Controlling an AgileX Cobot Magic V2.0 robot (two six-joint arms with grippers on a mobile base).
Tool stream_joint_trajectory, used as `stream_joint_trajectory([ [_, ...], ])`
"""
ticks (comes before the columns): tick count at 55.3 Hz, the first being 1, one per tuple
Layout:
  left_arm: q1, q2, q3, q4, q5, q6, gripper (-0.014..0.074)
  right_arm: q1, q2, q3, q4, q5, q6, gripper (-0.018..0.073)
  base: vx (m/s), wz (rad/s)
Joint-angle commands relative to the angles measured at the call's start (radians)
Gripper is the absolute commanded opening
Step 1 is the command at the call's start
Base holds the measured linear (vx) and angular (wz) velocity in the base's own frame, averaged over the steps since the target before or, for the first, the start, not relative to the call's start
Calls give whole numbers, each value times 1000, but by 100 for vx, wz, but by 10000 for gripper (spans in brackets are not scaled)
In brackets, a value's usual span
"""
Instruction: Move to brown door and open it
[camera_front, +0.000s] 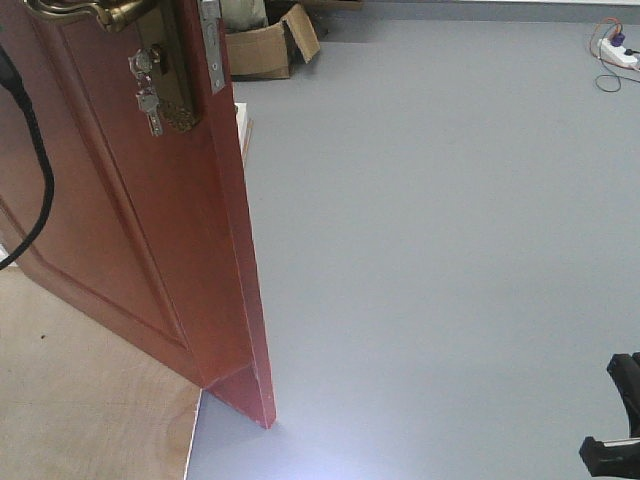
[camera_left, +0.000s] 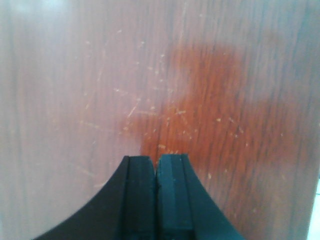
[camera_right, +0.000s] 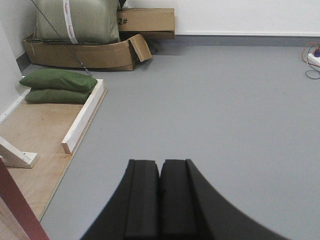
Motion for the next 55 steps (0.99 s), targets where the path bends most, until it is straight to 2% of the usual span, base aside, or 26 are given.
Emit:
stream_joint_trajectory([
  [1,-4,-29,-30,-6,-74,1,136,2,-6,4,-3,-79,-6,0,0,0],
  [55,-4,-29,-30,-6,-70,1,136,2,-6,4,-3,-76,-6,0,5,0],
])
